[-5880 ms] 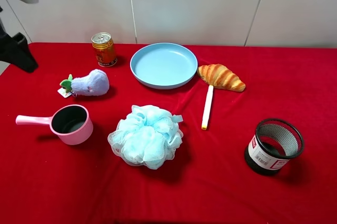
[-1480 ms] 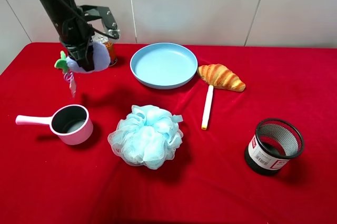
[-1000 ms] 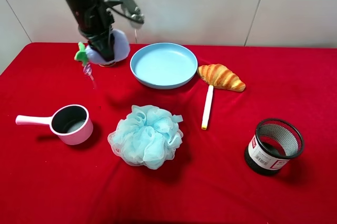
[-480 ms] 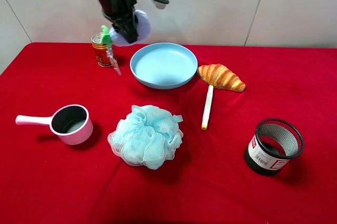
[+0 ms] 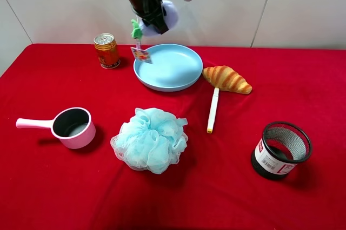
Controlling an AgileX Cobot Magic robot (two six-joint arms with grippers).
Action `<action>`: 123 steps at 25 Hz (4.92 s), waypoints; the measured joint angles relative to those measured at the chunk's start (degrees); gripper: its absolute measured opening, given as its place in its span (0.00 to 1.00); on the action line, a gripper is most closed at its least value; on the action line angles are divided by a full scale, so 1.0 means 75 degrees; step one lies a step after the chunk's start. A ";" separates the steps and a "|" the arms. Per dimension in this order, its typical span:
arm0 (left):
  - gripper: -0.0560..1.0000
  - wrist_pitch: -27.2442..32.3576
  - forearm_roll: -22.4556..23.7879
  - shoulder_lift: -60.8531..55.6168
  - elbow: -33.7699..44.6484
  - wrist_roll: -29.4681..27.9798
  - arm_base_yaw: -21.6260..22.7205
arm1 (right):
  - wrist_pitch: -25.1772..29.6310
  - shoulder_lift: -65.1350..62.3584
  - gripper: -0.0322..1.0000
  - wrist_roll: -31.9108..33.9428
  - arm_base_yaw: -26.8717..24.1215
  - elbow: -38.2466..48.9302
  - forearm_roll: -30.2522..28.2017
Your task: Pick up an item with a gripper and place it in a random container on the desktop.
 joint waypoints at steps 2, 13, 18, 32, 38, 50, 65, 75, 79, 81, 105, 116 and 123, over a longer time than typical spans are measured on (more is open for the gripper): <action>0.36 -0.0365 -0.0113 0.0055 -0.0022 0.0000 0.0000 | 0.0000 0.0000 0.70 0.0000 0.0000 0.0000 0.0000; 0.36 -0.2006 -0.0447 0.0641 -0.0037 -0.0136 -0.0067 | 0.0000 0.0000 0.70 0.0000 0.0000 0.0000 0.0000; 0.36 -0.2577 -0.0467 0.1044 -0.0037 -0.0282 -0.0104 | 0.0000 0.0000 0.70 0.0000 0.0000 0.0000 0.0000; 0.36 -0.2300 -0.0473 0.1682 -0.0037 -0.1089 -0.0104 | 0.0000 0.0000 0.70 0.0007 0.0000 0.0000 0.0000; 0.36 -0.2128 -0.0466 0.1849 0.0016 -0.1146 -0.0104 | 0.0000 0.0000 0.70 0.0007 0.0000 0.0000 0.0000; 0.73 -0.1880 -0.0370 0.1849 0.0046 -0.1337 -0.0091 | 0.0000 0.0000 0.70 0.0007 0.0000 0.0000 0.0000; 0.99 -0.1775 -0.0267 0.1817 0.0008 -0.1352 -0.0091 | 0.0000 0.0000 0.70 0.0007 0.0000 0.0000 0.0000; 0.99 -0.0862 -0.0267 0.1066 0.0005 -0.1570 -0.0091 | 0.0000 0.0000 0.70 0.0007 0.0000 0.0000 0.0000; 0.99 -0.0182 -0.0267 0.0627 0.0005 -0.1796 -0.0091 | 0.0000 0.0000 0.70 0.0007 0.0000 0.0000 0.0000; 0.99 0.0172 -0.0267 0.0406 0.0005 -0.1868 -0.0091 | 0.0000 0.0000 0.70 0.0007 0.0000 0.0000 0.0000; 0.99 0.2985 -0.0137 -0.3273 0.1438 -0.2810 -0.0082 | 0.0000 0.0000 0.70 0.0007 0.0000 0.0000 0.0000; 0.99 0.2986 0.0009 -0.6889 0.4629 -0.2816 -0.0082 | 0.0000 0.0000 0.70 0.0007 0.0000 0.0000 0.0000; 0.99 0.2998 0.0057 -0.9296 0.6379 -0.3128 -0.0082 | 0.0000 0.0000 0.70 0.0007 0.0000 0.0000 0.0000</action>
